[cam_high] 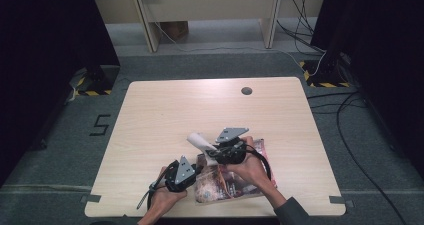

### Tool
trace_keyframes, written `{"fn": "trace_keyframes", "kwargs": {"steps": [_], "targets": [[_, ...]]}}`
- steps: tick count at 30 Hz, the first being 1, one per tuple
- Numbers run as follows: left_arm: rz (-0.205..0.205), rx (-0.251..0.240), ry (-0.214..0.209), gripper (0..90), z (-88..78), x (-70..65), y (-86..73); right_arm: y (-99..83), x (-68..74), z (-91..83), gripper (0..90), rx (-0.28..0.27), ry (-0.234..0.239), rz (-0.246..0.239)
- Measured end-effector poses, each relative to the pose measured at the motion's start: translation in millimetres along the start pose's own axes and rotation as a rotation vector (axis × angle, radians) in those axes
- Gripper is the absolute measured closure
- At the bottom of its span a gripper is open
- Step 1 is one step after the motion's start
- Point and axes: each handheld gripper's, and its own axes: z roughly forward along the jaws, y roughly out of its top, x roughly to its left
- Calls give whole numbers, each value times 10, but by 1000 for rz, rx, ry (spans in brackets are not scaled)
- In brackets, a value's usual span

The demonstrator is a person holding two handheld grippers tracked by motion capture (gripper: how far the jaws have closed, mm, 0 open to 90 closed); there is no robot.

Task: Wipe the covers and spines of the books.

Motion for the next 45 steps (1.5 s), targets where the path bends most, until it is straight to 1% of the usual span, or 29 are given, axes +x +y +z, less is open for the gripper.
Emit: {"fn": "trace_keyframes", "kwargs": {"steps": [3,9,11,12,14,16,17,20,21,23,26,27,29,32,33,35,36,37,38,40,42,45], "targets": [[0,-1,1,804,-2,3,5,45,47,26,770,-3,6,-18],[0,-1,2,800,-4,1,7,99,104,59,769,-8,17,-22],[1,0,3,800,-6,0,4,113,119,66,768,-11,28,-24],[0,0,4,800,-7,-1,6,117,132,66,769,-8,26,-20],[1,-1,3,800,-8,-1,8,126,138,65,769,-7,25,-31],[9,0,4,803,-11,-6,10,126,149,52,771,5,20,-25],[10,-4,4,803,-14,-9,13,128,139,45,772,7,18,-44],[19,-5,6,801,-24,-10,23,115,94,14,772,14,3,-44],[20,-5,7,800,-24,-12,21,106,73,2,772,27,-9,-47],[22,-5,7,799,-24,-12,21,71,19,-20,772,44,-28,-31],[26,-2,11,798,-26,-16,27,36,-30,-34,772,38,-23,-10],[27,-3,13,798,-27,-18,26,44,-16,-36,772,43,-26,-9],[24,-6,14,796,-28,-22,26,69,19,-24,771,40,-28,-23],[24,-6,18,796,-30,-31,30,120,102,4,769,21,0,-29],[25,-5,16,796,-30,-30,29,131,116,15,769,15,2,-43],[26,-5,14,796,-32,-30,32,135,127,14,769,21,1,-44],[34,-2,16,797,-35,-33,38,129,112,9,769,18,4,-45],[39,-1,16,797,-38,-37,44,120,97,-3,769,20,8,-32],[39,-2,16,796,-39,-38,44,107,69,-14,770,22,8,-33],[40,1,13,795,-41,-37,40,78,27,-35,769,41,-17,-26],[41,4,12,795,-39,-35,40,25,-48,-49,770,48,-24,2],[42,3,13,795,-41,-33,41,-29,-131,-73,769,60,-40,19]]}}
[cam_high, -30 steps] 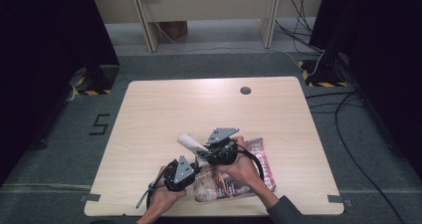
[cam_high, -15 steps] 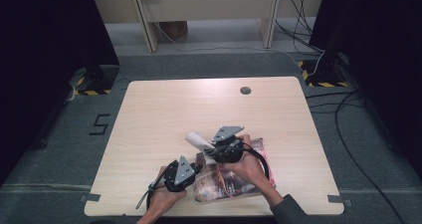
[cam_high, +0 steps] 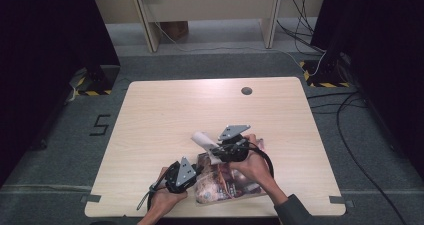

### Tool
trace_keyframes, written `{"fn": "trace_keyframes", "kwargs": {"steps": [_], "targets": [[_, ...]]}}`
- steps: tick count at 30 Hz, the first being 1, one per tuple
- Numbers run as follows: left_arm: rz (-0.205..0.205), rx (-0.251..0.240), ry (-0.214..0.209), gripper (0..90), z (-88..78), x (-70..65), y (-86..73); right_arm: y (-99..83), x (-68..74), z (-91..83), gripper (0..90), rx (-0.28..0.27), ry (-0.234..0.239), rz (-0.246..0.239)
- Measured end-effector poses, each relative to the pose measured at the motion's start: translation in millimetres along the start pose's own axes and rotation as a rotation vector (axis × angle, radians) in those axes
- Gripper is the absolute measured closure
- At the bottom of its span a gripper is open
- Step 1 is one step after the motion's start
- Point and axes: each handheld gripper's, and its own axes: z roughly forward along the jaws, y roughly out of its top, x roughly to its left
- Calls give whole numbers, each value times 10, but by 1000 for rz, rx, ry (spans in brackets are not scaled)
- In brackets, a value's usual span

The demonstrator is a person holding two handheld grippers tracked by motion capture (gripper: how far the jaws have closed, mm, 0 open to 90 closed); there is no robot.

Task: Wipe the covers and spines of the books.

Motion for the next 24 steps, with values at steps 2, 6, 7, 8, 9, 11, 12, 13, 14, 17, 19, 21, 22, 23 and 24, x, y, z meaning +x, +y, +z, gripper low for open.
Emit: {"fn": "trace_keyframes", "kwargs": {"steps": [2,6,7,8,9,11,12,13,14,17,19,21,22,23,24], "targets": [[-1,-4,3,794,-3,-6,6,-14,-24,-14,769,0,1,16],[-2,-5,6,793,-5,-8,6,17,34,-15,770,-4,-11,-13],[-2,-5,5,793,-6,-9,7,31,58,-12,770,-8,-4,-18],[-2,-6,6,793,-6,-9,7,43,79,-7,770,-12,1,-21],[-2,-6,6,793,-5,-9,7,67,111,3,770,-17,4,-33],[-1,-6,8,793,-3,-13,5,103,167,21,770,-29,23,-43],[0,-6,8,792,-4,-13,5,122,195,29,770,-31,24,-50],[1,-3,7,792,-8,-13,8,133,215,31,770,-34,30,-51],[3,-3,7,792,-9,-13,9,150,243,39,770,-44,42,-59],[9,-3,8,792,-8,-17,9,167,271,42,769,-44,46,-69],[11,-3,9,792,-6,-19,12,156,254,43,769,-49,51,-65],[14,-3,11,792,-5,-23,12,146,232,38,770,-48,56,-58],[13,-6,10,792,-5,-21,10,139,220,30,770,-37,47,-52],[13,-6,10,791,-6,-20,12,128,191,29,769,-37,42,-55],[13,-7,10,791,-7,-21,13,117,177,22,770,-34,39,-45]]}}
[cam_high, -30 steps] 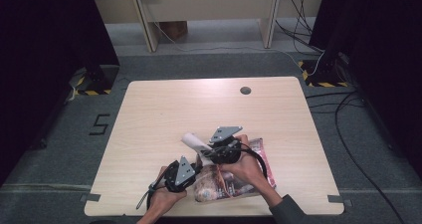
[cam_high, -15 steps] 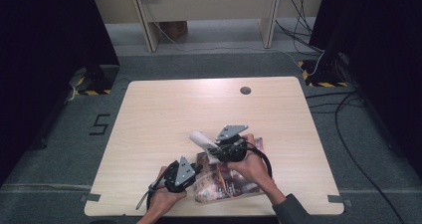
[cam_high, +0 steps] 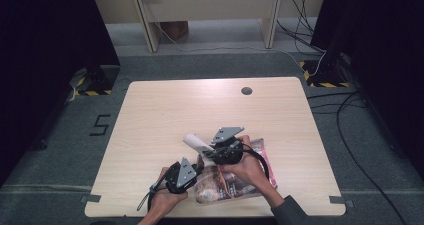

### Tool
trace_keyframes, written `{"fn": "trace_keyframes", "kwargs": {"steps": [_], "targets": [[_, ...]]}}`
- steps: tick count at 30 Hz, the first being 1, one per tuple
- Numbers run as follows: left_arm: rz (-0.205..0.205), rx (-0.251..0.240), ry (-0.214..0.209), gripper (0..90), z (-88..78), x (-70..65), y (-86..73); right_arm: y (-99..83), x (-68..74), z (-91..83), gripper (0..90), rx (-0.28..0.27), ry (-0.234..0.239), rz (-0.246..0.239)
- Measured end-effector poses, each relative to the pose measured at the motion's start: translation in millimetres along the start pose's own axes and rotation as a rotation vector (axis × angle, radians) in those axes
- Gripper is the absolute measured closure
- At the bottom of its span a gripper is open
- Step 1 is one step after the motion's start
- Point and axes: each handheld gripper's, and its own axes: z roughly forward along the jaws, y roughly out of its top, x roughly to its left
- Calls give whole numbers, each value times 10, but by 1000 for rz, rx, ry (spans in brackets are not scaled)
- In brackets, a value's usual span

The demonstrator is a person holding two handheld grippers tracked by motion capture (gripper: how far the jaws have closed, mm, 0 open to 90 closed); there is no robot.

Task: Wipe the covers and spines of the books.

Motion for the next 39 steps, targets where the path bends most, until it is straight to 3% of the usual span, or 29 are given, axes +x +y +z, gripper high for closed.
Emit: {"fn": "trace_keyframes", "kwargs": {"steps": [4,12,15,21,39], "targets": [[1,1,2,791,1,-1,0,-24,-41,-15,769,10,-7,12],[-4,3,2,791,-7,-1,0,64,115,16,764,-1,2,-23],[0,1,5,791,-4,-7,3,63,108,12,766,0,5,-29],[-2,2,5,790,-1,-6,4,31,67,3,765,10,-4,-18],[13,6,2,786,-5,-8,2,-181,-251,-78,766,58,-62,42]]}}
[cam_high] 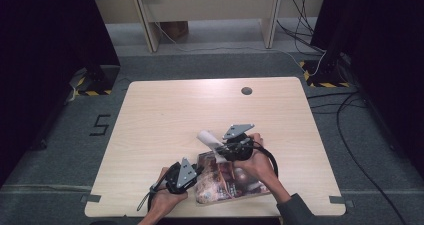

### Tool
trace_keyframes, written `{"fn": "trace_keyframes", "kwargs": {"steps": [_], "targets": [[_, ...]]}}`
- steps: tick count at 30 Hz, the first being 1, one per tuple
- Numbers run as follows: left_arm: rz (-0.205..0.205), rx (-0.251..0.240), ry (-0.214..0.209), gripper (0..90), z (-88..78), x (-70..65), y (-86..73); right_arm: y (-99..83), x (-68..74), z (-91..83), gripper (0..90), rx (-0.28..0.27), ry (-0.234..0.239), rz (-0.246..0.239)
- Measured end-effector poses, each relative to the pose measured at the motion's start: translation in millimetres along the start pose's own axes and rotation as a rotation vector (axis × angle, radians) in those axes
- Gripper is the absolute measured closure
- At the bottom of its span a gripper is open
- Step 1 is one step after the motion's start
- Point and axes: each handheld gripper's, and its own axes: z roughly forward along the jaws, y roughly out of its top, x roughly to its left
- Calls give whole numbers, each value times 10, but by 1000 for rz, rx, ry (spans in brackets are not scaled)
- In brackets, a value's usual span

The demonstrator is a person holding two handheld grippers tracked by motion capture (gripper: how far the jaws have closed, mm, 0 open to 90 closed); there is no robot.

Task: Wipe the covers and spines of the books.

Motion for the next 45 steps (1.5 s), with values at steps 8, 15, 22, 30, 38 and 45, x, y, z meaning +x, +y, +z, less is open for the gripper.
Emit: {"fn": "trace_keyframes", "kwargs": {"steps": [8,15,22,30,38,45], "targets": [[5,-1,0,786,-8,-2,5,-89,-147,-30,766,25,-26,25],[10,-6,1,786,-9,-7,7,-168,-272,-44,767,41,-45,55],[17,-8,1,785,-16,-12,12,-234,-372,-62,767,57,-66,79],[23,-12,2,786,-24,-15,19,-344,-521,-90,767,76,-95,114],[26,-15,3,786,-34,-17,26,-439,-645,-122,768,85,-113,147],[26,-15,5,786,-34,-17,25,-370,-527,-115,767,60,-72,125]]}}
